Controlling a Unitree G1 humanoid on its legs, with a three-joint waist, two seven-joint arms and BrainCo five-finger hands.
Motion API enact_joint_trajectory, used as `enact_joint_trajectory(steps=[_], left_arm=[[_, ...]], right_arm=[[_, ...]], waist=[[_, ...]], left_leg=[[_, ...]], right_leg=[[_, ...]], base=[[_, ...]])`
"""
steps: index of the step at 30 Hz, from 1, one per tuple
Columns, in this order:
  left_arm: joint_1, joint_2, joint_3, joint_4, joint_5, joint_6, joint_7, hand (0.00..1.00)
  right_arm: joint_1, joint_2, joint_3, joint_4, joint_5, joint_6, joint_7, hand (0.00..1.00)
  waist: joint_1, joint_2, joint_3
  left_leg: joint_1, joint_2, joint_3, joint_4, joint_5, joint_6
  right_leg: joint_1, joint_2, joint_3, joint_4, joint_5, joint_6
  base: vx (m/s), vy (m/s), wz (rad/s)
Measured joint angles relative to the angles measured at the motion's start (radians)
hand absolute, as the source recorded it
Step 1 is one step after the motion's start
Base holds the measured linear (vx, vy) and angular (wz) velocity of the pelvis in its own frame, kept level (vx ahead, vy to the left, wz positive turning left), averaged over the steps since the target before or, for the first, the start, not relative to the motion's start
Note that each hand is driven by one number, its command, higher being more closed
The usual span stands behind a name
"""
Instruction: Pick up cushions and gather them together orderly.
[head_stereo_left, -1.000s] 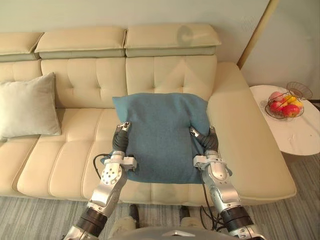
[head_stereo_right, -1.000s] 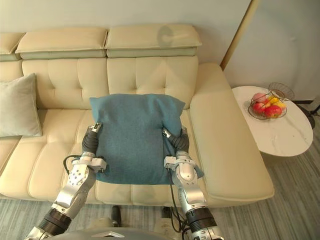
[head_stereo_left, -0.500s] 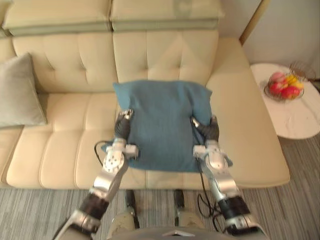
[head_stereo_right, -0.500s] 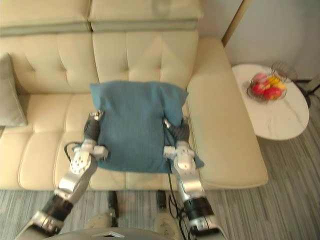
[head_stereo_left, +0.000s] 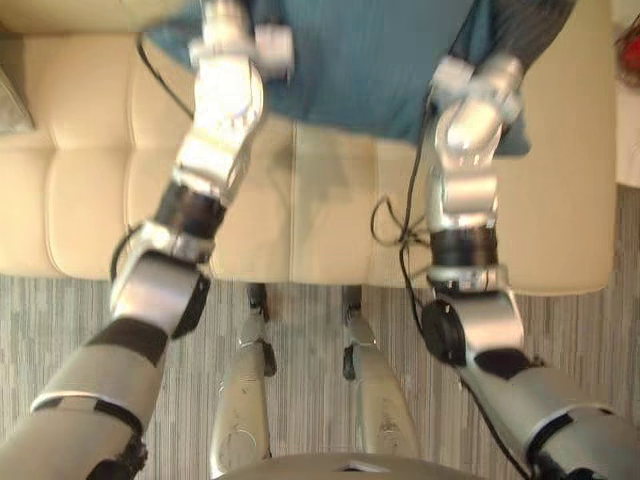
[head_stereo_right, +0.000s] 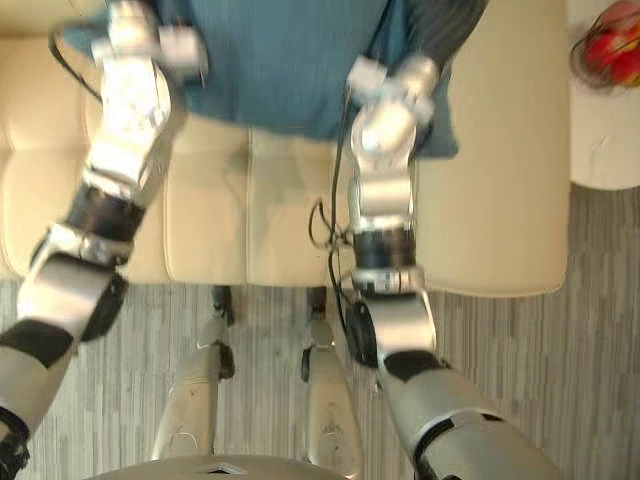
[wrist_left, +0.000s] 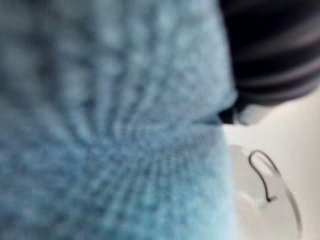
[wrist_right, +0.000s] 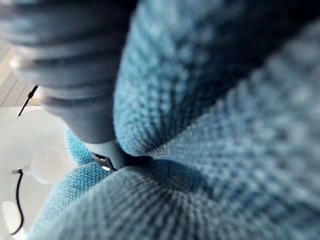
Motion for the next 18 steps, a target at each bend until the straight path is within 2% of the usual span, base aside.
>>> enact_joint_trajectory(steps=[2, 4, 7, 8, 11, 12, 14, 17, 18], left_arm=[[-0.088, 0.0, 0.019, 0.057, 0.0, 0.0, 0.004, 0.0], [-0.129, -0.001, 0.048, 0.09, -0.001, 0.0, 0.017, 0.0], [-0.196, -0.021, 0.123, 0.19, -0.002, 0.009, 0.041, 0.0], [-0.226, -0.029, 0.155, 0.233, -0.013, 0.019, 0.046, 0.0], [-0.243, -0.041, 0.208, 0.283, -0.082, 0.033, 0.044, 0.0], [-0.243, -0.043, 0.218, 0.29, -0.095, 0.034, 0.042, 0.0], [-0.24, -0.061, 0.237, 0.308, -0.121, 0.035, 0.026, 0.0], [-0.2, -0.122, 0.265, 0.311, -0.139, 0.043, -0.003, 0.0], [-0.169, -0.139, 0.276, 0.31, -0.139, 0.035, -0.015, 0.0]], right_arm=[[-0.108, -0.021, -0.021, 0.083, -0.001, 0.005, -0.009, 0.0], [-0.186, -0.035, -0.021, 0.159, 0.0, 0.021, -0.025, 0.0], [-0.311, -0.054, -0.021, 0.318, 0.01, 0.054, -0.038, 0.0], [-0.367, -0.073, -0.021, 0.391, 0.05, 0.058, -0.037, 0.0], [-0.429, -0.109, -0.002, 0.468, 0.159, 0.066, -0.004, 0.0], [-0.432, -0.122, 0.016, 0.468, 0.182, 0.066, 0.003, 0.0], [-0.435, -0.152, 0.041, 0.467, 0.245, 0.064, 0.02, 0.0], [-0.411, -0.18, 0.04, 0.468, 0.333, 0.058, 0.041, 0.0], [-0.382, -0.182, 0.04, 0.465, 0.353, 0.031, 0.045, 0.0]], waist=[[0.001, 0.019, 0.03], [0.006, 0.025, 0.053], [0.014, 0.033, 0.06], [0.021, 0.037, 0.067], [0.045, 0.038, 0.072], [0.045, 0.038, 0.072], [0.047, 0.039, 0.072], [0.052, 0.039, 0.077], [0.052, 0.038, 0.079]], left_leg=[[-0.037, -0.004, -0.023, -0.007, 0.019, 0.0], [-0.066, -0.005, -0.035, -0.008, 0.027, -0.008], [-0.147, -0.01, -0.076, -0.008, 0.06, -0.053], [-0.183, -0.012, -0.089, -0.009, 0.08, -0.081], [-0.259, -0.012, -0.11, -0.009, 0.085, -0.087], [-0.286, -0.012, -0.122, -0.009, 0.084, -0.088], [-0.339, -0.01, -0.14, -0.009, 0.057, -0.116], [-0.397, -0.025, -0.154, -0.009, 0.078, -0.095], [-0.401, -0.032, -0.153, -0.008, 0.083, -0.09]], right_leg=[[-0.03, -0.002, -0.014, 0.002, 0.002, 0.001], [-0.057, -0.003, -0.022, 0.008, 0.003, 0.002], [-0.126, -0.008, -0.049, 0.021, 0.003, 0.001], [-0.157, -0.016, -0.063, 0.029, 0.001, 0.0], [-0.23, -0.018, -0.077, 0.043, -0.007, -0.001], [-0.256, -0.018, -0.086, 0.052, -0.012, 0.0], [-0.313, -0.02, -0.104, 0.084, -0.02, 0.004], [-0.4, -0.037, -0.115, 0.176, -0.069, 0.007], [-0.423, -0.047, -0.115, 0.222, -0.097, 0.009]], base=[[-0.03, 0.042, 0.22], [-0.02, 0.045, 0.15], [-0.01, 0.052, 0.23], [-0.02, 0.068, 0.23], [-0.02, 0.101, 0.11], [-0.02, 0.116, 0.1], [-0.01, 0.125, 0.14], [0.02, 0.139, 0.21], [0.06, 0.089, 0.22]])
